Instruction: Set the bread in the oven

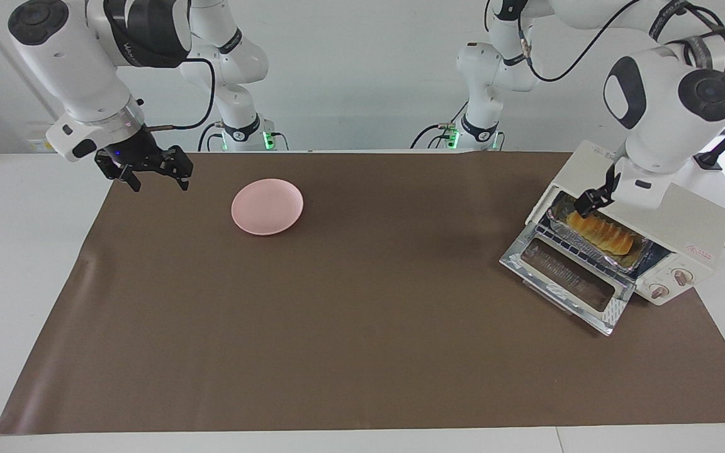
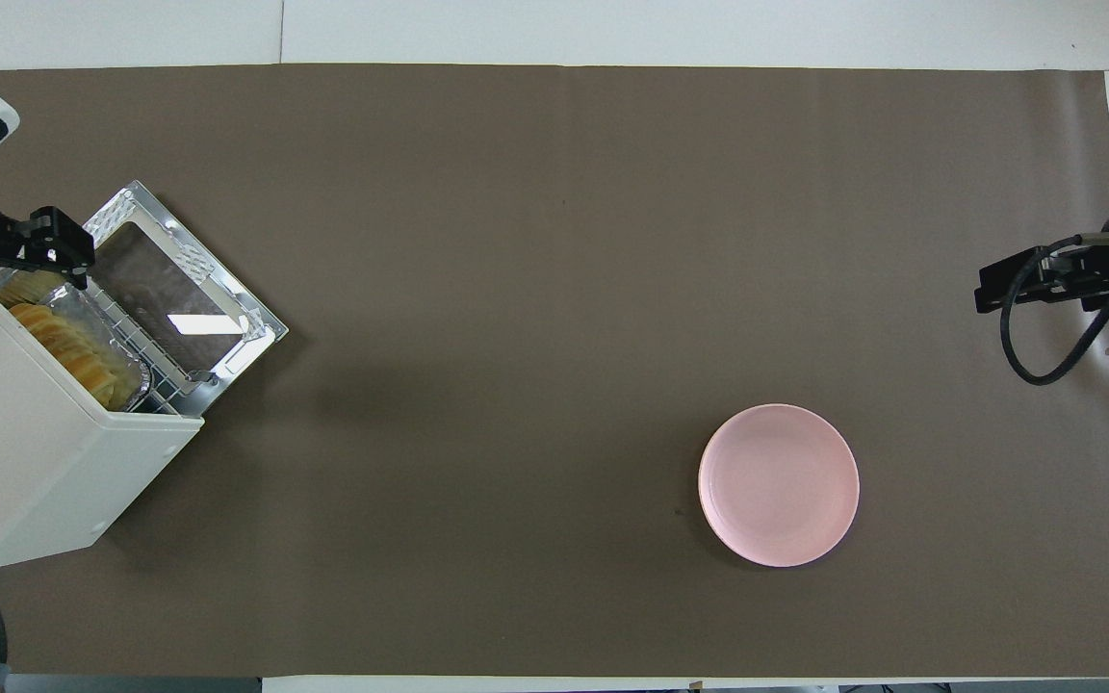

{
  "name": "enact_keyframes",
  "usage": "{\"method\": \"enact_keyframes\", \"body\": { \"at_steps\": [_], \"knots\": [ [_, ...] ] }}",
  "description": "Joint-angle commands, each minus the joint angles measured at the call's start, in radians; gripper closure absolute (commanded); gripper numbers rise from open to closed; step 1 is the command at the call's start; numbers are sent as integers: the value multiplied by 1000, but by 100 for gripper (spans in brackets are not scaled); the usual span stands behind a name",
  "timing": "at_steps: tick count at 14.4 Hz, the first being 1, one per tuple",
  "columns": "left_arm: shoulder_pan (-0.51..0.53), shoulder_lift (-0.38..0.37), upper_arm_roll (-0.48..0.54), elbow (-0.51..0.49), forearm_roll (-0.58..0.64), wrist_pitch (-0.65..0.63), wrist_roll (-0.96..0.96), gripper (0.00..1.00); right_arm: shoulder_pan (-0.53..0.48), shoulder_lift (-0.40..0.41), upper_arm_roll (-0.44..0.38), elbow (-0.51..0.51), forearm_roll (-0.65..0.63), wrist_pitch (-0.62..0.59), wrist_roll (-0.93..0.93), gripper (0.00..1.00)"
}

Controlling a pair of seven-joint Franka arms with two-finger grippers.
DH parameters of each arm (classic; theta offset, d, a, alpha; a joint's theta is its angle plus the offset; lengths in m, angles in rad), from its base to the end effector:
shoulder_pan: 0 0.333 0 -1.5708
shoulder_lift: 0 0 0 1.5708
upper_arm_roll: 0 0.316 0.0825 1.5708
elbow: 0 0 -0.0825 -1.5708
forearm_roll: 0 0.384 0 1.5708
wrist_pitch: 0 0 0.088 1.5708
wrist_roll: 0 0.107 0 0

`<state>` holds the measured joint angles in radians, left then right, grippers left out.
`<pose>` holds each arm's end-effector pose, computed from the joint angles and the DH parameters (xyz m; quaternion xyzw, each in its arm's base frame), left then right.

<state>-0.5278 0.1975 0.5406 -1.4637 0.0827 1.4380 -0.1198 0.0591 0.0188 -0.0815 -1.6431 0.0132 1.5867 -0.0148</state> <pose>0.5888 -0.0115 0.5669 -0.9887 -0.0678 0.0919 0.0970 0.5579 -0.0107 0.5813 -0.9993 0.0042 0.0374 0.0065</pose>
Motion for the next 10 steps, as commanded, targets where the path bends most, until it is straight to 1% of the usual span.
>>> {"method": "enact_keyframes", "body": {
  "at_steps": [1, 4, 5, 6, 7, 9, 10],
  "knots": [
    [-21, -107, -24, -44, -4, -77, 43, 0, -10, -17, 9, -14, -15, -8, -24, 0],
    [-70, -144, -31, -52, -5, -106, 43, 0, -10, -17, 9, -14, -15, -8, -24, 0],
    [36, -156, -130, -59, -9, -110, 58, 0, -10, -17, 9, -14, -15, -8, -24, 0],
    [205, -176, -309, -61, -11, -107, 77, 0, -10, -17, 9, -14, -15, -8, -24, 0],
    [288, -179, -382, -61, -11, -100, 116, 0, -10, -17, 9, -14, -15, -8, -24, 0],
    [348, -200, -407, -72, -11, -96, 210, 0, -10, -17, 9, -14, -15, -8, -24, 0],
    [395, -211, -445, -76, -12, -91, 232, 0, -10, -17, 9, -14, -15, -8, -24, 0]
  ]
}}
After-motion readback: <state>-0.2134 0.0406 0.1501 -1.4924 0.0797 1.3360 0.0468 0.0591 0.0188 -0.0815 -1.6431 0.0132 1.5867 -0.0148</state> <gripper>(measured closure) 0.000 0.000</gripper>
